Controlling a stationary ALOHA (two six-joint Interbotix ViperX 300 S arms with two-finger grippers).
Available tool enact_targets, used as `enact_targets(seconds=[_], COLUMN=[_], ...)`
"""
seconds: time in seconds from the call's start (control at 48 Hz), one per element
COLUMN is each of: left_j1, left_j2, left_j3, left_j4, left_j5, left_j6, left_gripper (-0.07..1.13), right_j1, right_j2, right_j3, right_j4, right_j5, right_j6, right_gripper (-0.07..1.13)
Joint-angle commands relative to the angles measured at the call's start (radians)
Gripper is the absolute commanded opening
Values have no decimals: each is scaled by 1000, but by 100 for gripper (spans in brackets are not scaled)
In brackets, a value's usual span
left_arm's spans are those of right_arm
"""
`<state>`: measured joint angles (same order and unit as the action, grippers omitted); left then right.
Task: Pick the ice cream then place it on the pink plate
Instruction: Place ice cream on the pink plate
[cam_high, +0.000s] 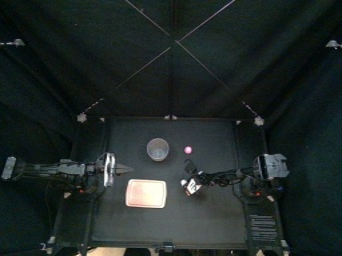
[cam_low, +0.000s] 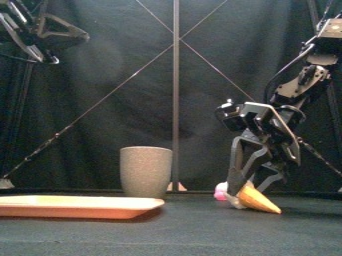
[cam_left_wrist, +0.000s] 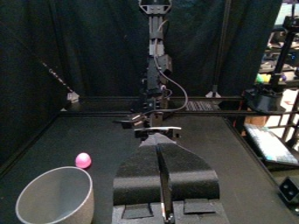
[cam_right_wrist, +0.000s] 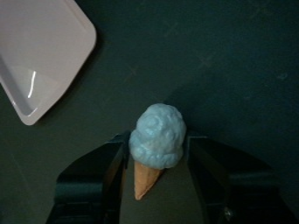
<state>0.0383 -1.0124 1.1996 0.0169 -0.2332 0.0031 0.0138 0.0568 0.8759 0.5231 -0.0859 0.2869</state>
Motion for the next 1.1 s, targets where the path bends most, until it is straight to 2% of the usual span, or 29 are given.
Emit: enact_targets(seconds=[0.021, 0.083, 0.271, 0.5, 0.896, 1.021, 1.104], left_j1=[-2, -2, -2, -2, 3, 3, 5], left_j2=[5, 5, 3, 5, 2, -2, -2], left_j3=[-14, -14, -14, -14, -17, -14, -12], left_j4=[2, 2, 2, 2, 9, 9, 9], left_j5=[-5, -5, -5, -5, -5, -6, -6], left_j6=[0, 0, 0, 2, 2, 2, 0], left_gripper=[-3, -3, -3, -3, -3, -3, -3], right_j1=[0, 0, 0, 8, 15, 26, 29], right_j2=[-9, -12, -41, -26, 252, 319, 341], right_j3=[-9, -12, -89, -299, -647, -739, -772], right_j4=[-2, -8, -38, -152, -356, -383, -397], right_j5=[6, 9, 23, 107, 144, 144, 152], right_j6=[2, 2, 0, 2, 2, -3, -3], right_gripper=[65, 61, 62, 62, 62, 68, 77])
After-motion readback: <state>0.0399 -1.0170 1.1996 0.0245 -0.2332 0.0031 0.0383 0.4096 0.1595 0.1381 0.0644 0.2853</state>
